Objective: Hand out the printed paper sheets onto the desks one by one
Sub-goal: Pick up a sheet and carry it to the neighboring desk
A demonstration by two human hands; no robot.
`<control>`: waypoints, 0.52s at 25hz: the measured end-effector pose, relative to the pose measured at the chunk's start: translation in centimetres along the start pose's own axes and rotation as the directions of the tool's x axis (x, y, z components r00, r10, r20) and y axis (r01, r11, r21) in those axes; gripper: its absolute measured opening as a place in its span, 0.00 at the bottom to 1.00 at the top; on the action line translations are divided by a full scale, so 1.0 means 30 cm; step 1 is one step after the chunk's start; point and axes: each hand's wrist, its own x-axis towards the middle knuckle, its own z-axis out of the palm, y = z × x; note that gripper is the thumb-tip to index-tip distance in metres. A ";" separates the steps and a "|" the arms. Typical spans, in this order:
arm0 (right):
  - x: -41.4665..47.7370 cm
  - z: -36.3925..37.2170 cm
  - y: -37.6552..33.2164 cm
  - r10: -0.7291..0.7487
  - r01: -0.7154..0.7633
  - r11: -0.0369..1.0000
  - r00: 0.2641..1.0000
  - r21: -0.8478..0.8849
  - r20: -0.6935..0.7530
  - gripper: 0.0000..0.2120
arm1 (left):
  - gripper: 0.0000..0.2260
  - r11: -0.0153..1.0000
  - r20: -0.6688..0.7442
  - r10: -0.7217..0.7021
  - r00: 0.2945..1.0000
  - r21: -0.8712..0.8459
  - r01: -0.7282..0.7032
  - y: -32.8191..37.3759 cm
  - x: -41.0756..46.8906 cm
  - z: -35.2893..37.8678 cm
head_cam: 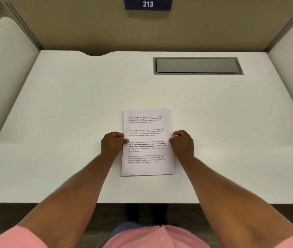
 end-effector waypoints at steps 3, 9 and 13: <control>-0.013 0.017 -0.014 0.010 -0.010 0.994 1.000 -0.108 -0.003 0.17 | 0.13 0.987 -0.021 0.092 0.996 0.136 -0.088 -0.008 -0.007 0.010; -0.027 0.041 0.013 -0.098 0.091 0.967 0.995 -0.239 -0.015 0.20 | 0.21 0.965 -0.057 0.191 0.980 0.195 -0.176 -0.027 -0.024 0.018; -0.026 0.042 0.029 -0.165 0.148 0.948 0.986 -0.283 -0.038 0.22 | 0.27 0.924 -0.075 0.313 0.947 0.256 -0.285 -0.058 -0.030 0.020</control>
